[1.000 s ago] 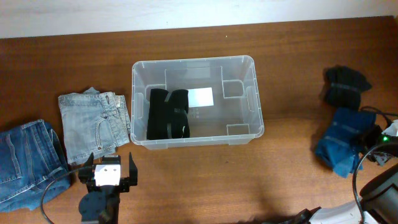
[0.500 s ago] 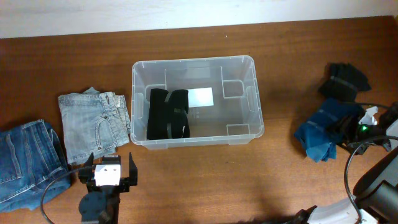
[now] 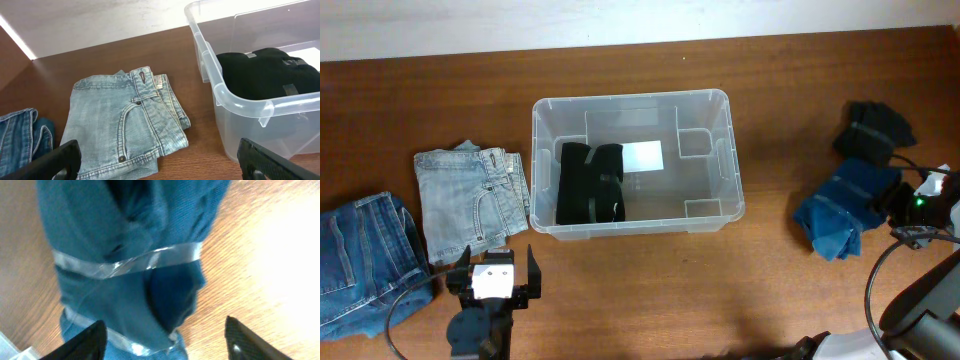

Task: Pack container
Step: 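Grasp the teal taped bundle with the right gripper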

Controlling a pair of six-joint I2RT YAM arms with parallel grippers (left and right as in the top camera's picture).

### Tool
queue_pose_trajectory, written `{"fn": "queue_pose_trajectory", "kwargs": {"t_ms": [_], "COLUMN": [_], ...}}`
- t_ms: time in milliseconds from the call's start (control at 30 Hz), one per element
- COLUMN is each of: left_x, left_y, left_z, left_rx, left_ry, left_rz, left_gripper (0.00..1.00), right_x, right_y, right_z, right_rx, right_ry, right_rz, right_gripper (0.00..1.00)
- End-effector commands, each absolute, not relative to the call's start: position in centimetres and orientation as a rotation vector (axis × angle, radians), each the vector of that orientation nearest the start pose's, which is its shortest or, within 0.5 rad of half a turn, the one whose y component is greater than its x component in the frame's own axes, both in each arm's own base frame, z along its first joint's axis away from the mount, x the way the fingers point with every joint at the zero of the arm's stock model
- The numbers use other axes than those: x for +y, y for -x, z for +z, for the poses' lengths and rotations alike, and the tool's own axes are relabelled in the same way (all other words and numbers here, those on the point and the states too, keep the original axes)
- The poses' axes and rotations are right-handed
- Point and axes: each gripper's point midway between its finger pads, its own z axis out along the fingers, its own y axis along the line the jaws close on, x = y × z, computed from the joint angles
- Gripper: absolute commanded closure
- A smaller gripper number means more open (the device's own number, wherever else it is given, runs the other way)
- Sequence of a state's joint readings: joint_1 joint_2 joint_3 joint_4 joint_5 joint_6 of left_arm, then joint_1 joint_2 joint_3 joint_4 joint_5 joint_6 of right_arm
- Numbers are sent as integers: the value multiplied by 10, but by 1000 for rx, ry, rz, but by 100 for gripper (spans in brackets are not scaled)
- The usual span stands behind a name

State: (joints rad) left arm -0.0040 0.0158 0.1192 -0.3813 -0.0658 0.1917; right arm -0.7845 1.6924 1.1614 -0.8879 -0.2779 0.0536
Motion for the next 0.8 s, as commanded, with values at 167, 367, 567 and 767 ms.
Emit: {"fn": "queue_pose_trajectory", "kwargs": {"t_ms": [167,367,567,767], "left_x": [10,10,10,10], "left_y": [-230,-230,-230,-230], "left_z": [134,135,134,134], "left_rx": [1845,1845,1845,1845], "left_ry": [-152,-152,-152,-152], "left_rz": [197,197,197,197], "left_gripper": [1,0,1,0], "right_x": [-214,-211,-207,-204], "right_y": [-270,-273,-270,-268], "right_z": [49,35,22,10], "right_rx": [2669,2669,2684,2698], "right_ry": [-1175,-1225,-1280,-1290], "right_rz": [246,304,337,352], "right_gripper": [24,24,26,42]}}
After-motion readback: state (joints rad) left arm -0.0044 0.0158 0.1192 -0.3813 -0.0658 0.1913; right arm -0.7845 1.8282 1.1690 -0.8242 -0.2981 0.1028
